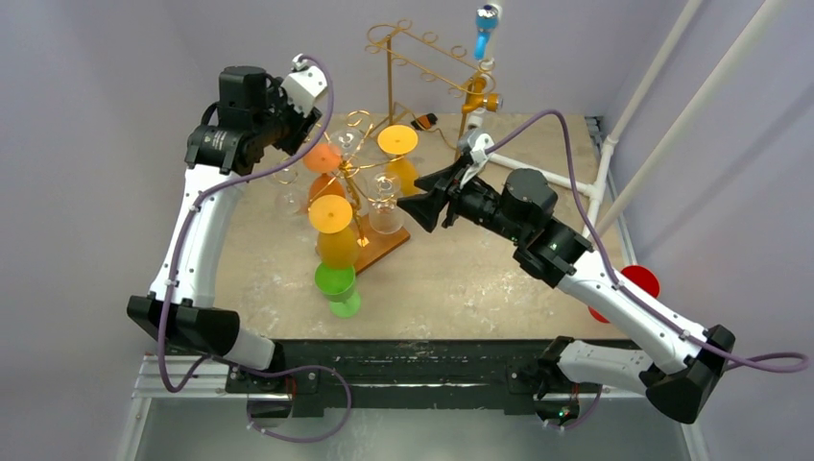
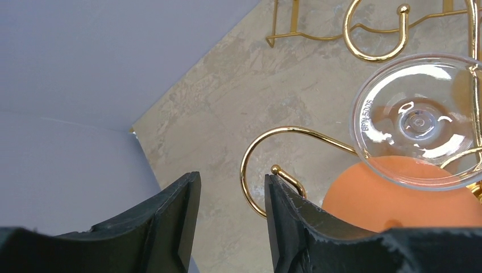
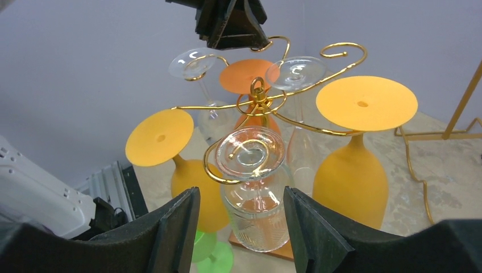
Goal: Place the wine glass upside down on the wine glass rack
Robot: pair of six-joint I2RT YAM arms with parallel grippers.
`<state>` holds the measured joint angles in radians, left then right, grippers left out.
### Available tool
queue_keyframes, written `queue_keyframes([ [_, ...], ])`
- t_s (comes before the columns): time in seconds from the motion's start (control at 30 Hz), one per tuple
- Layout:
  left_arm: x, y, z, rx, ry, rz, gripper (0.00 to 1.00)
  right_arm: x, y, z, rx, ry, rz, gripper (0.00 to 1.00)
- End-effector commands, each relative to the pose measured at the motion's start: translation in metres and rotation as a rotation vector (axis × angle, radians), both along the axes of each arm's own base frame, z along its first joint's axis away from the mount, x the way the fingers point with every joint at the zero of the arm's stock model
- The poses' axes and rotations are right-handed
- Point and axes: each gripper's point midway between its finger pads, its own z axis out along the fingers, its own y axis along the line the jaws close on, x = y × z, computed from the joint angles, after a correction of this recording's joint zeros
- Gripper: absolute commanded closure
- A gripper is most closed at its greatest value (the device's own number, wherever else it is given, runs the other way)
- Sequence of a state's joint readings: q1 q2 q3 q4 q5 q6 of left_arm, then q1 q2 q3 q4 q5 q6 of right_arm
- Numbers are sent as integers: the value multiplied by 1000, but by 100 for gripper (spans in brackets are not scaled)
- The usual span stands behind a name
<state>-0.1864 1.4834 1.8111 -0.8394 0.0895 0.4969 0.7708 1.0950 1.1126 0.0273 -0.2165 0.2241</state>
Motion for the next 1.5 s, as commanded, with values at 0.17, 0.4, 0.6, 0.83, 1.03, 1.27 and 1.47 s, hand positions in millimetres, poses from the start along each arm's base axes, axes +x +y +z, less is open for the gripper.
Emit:
queue_keyframes([
  [0.17,24,-7,-4,22,-16,-15,52,-11,15,7,37,-15,62,38],
  [0.4,36,-8,-10,22,-14,-1,52,-16,20,4,37,-11,77,39],
  [0.6,37,-7,-7,24,-26,-1,55,-16,25,3,41,-9,86,40],
  [0.83,43,1,0,69,-56,27,59,-17,29,1,44,-4,100,42],
  [1.03,49,11,7,128,-98,52,60,-17,30,0,44,-1,100,43],
  [1.27,52,9,23,115,-157,46,67,-18,30,-2,47,4,104,44],
  [1.47,53,7,34,107,-187,39,85,-18,33,-3,47,7,110,45],
])
